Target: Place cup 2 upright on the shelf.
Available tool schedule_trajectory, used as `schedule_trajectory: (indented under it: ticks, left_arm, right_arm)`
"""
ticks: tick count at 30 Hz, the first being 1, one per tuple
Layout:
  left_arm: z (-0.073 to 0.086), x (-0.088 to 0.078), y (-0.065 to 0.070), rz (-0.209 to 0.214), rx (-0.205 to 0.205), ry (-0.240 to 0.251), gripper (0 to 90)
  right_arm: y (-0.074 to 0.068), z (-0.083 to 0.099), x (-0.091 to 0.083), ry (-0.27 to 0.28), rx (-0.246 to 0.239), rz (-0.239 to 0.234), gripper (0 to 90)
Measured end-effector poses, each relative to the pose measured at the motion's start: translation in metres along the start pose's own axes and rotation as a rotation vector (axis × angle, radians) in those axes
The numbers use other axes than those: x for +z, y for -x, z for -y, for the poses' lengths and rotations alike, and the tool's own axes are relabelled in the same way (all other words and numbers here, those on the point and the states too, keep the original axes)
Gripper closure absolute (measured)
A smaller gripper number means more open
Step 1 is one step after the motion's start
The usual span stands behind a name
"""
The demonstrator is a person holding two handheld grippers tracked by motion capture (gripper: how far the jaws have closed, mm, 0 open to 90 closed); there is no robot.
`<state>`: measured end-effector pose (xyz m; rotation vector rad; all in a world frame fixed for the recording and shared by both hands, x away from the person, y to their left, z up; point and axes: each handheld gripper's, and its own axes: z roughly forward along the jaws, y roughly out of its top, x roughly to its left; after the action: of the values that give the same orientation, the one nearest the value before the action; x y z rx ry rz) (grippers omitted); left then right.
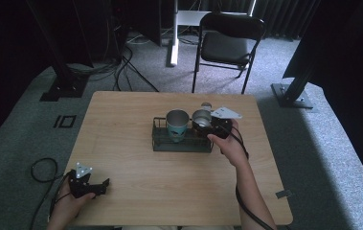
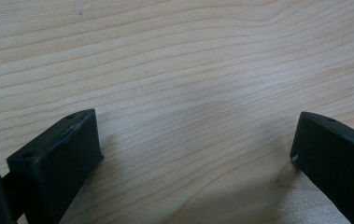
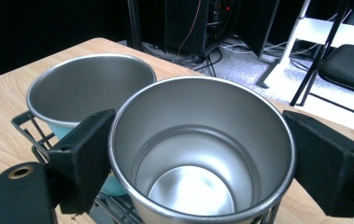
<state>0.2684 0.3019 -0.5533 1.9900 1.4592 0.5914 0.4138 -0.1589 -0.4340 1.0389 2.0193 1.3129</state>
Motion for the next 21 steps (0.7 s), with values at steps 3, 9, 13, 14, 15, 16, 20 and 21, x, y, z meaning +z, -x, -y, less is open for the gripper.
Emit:
schedule_trajectory:
  ticks: [3, 9, 13, 14, 15, 16, 20, 21]
  left_arm:
    - [0.000, 0.000, 0.000, 0.000, 0.000, 0.000, 2.2]
    - [0.000, 0.000, 0.000, 0.000, 0.000, 0.000, 2.2]
    - [0.000, 0.000, 0.000, 0.000, 0.000, 0.000, 2.2]
    - [0.000, 0.000, 0.000, 0.000, 0.000, 0.000, 2.2]
    - [0.000, 0.000, 0.000, 0.000, 0.000, 0.000, 2.2]
    - [0.000, 0.000, 0.000, 0.000, 0.000, 0.000, 2.2]
    - [0.000, 0.000, 0.000, 0.000, 0.000, 0.000, 2.2]
    - [0.000, 0.000, 0.000, 0.000, 0.000, 0.000, 2.2]
  right_arm:
    - [0.000, 0.003, 0.002, -0.006, 0.001, 0.000, 13.3]
    - [-0.001, 0.009, 0.007, -0.017, 0.010, -0.003, 13.3]
    - [-0.003, 0.014, 0.012, -0.033, 0.013, -0.008, 13.3]
    - [-0.003, 0.015, 0.013, -0.037, 0.013, -0.006, 13.3]
    - [-0.003, 0.016, 0.014, -0.041, 0.011, -0.008, 13.3]
    - [-0.003, 0.017, 0.015, -0.043, 0.009, -0.008, 13.3]
    - [-0.003, 0.022, 0.018, -0.055, 0.013, -0.006, 13.3]
    - [-0.003, 0.022, 0.018, -0.055, 0.013, -0.006, 13.3]
